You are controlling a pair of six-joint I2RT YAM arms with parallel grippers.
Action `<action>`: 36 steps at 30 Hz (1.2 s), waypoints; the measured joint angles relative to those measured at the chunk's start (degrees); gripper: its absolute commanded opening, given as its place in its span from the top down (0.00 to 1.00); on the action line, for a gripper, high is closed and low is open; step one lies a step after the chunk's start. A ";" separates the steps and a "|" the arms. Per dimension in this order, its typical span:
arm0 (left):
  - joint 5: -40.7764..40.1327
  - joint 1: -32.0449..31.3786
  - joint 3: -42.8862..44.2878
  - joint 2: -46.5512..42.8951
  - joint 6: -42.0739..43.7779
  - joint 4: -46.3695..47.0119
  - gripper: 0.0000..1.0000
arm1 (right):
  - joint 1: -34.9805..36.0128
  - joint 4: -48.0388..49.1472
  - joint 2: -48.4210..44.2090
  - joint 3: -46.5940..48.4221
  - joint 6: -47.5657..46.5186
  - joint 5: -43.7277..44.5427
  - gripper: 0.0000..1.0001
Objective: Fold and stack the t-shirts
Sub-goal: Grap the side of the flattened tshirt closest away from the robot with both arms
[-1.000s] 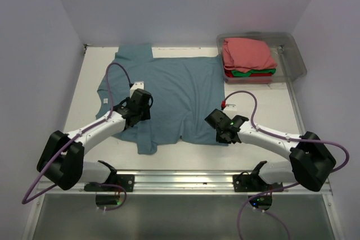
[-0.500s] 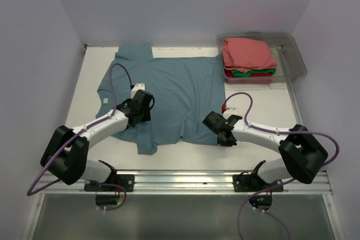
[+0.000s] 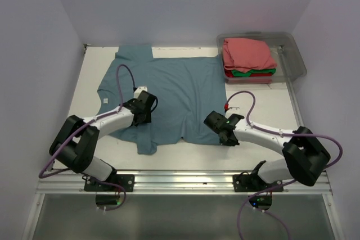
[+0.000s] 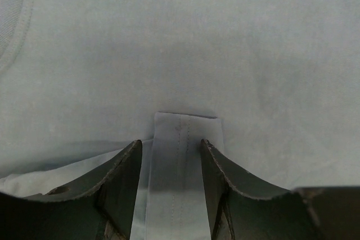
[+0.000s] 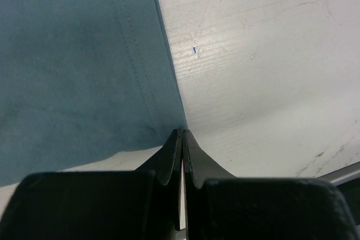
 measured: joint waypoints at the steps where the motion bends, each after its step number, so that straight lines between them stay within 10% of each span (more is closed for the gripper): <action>1: 0.00 0.00 0.02 0.68 -0.26 0.13 0.51 | 0.00 -0.33 -0.81 0.00 -0.02 0.22 1.00; 19: -0.15 0.31 -0.79 0.90 -2.56 2.69 0.77 | 0.00 -2.45 -4.00 0.00 -0.04 0.83 1.00; 36: -1.03 0.33 2.99 -14.01 -5.90 -13.88 1.00 | 0.00 -2.43 -3.98 0.00 -0.55 0.81 1.00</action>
